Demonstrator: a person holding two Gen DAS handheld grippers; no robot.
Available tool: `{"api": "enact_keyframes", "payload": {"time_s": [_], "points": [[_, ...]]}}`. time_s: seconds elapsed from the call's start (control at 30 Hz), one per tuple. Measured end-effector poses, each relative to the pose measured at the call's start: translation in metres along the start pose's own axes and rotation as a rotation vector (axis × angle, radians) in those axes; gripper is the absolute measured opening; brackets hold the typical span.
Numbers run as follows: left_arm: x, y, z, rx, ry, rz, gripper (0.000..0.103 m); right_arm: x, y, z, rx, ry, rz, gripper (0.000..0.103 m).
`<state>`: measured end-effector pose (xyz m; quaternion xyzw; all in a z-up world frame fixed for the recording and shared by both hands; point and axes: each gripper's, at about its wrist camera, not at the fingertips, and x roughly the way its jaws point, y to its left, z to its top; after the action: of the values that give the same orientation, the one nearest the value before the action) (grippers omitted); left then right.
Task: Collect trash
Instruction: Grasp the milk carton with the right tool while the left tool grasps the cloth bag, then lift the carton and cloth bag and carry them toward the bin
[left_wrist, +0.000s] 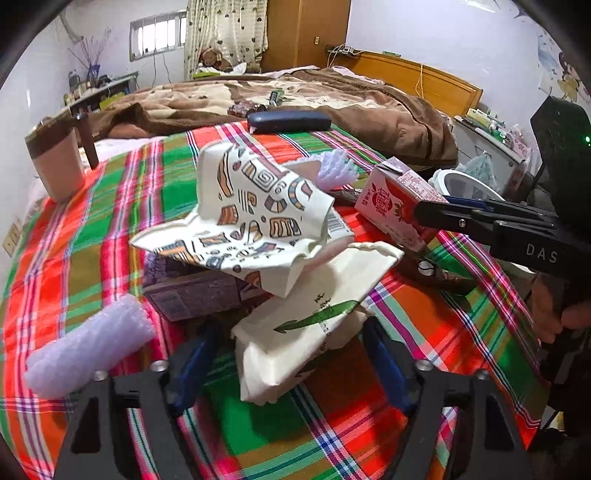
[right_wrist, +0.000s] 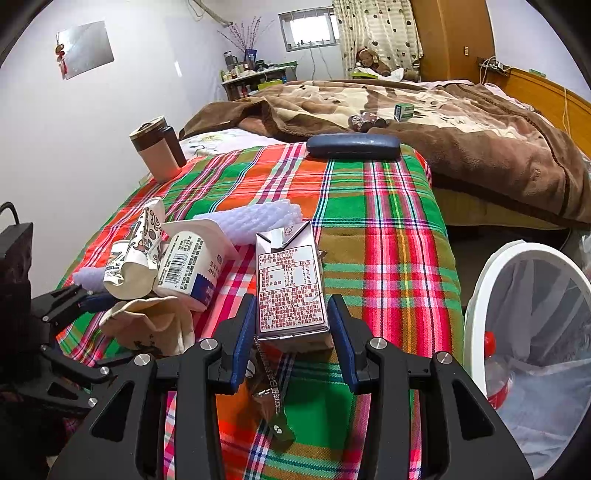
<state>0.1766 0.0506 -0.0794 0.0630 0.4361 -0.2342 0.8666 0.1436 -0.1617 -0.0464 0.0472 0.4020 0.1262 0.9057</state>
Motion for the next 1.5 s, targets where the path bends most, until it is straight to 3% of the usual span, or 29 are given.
{"api": "enact_keyframes", "payload": {"time_s": [0.27, 0.67, 0.9, 0.97, 1.07, 1.17, 1.33, 1.37, 1.5], "points": [[-0.001, 0.000, -0.003, -0.018, 0.000, -0.017, 0.040, -0.001, -0.001, -0.001, 0.008, -0.005, 0.008, 0.041], [-0.019, -0.003, -0.011, -0.106, -0.040, 0.006, 0.031, -0.005, -0.004, -0.004, 0.024, -0.014, 0.012, 0.041], [-0.020, -0.014, -0.015, -0.081, -0.021, 0.010, 0.032, -0.008, -0.005, -0.008, 0.026, -0.018, 0.018, 0.041], [-0.024, -0.016, -0.015, -0.079, -0.046, 0.003, 0.037, -0.010, -0.007, -0.009, 0.029, -0.019, 0.021, 0.041], [-0.022, -0.015, -0.011, -0.083, -0.043, 0.040, 0.080, -0.011, -0.009, -0.011, 0.037, -0.020, 0.024, 0.041], [-0.017, -0.013, -0.006, -0.072, -0.036, 0.005, 0.082, -0.011, -0.009, -0.011, 0.038, -0.020, 0.027, 0.041], [-0.001, -0.014, 0.001, -0.048, -0.013, 0.034, 0.082, -0.011, -0.010, -0.011, 0.041, -0.019, 0.028, 0.041], [0.002, -0.012, 0.001, -0.062, 0.003, 0.025, 0.081, -0.011, -0.010, -0.011, 0.040, -0.019, 0.029, 0.041], [0.002, -0.015, 0.001, -0.053, 0.000, 0.012, 0.045, -0.012, -0.011, -0.012, 0.041, -0.018, 0.034, 0.041]]}}
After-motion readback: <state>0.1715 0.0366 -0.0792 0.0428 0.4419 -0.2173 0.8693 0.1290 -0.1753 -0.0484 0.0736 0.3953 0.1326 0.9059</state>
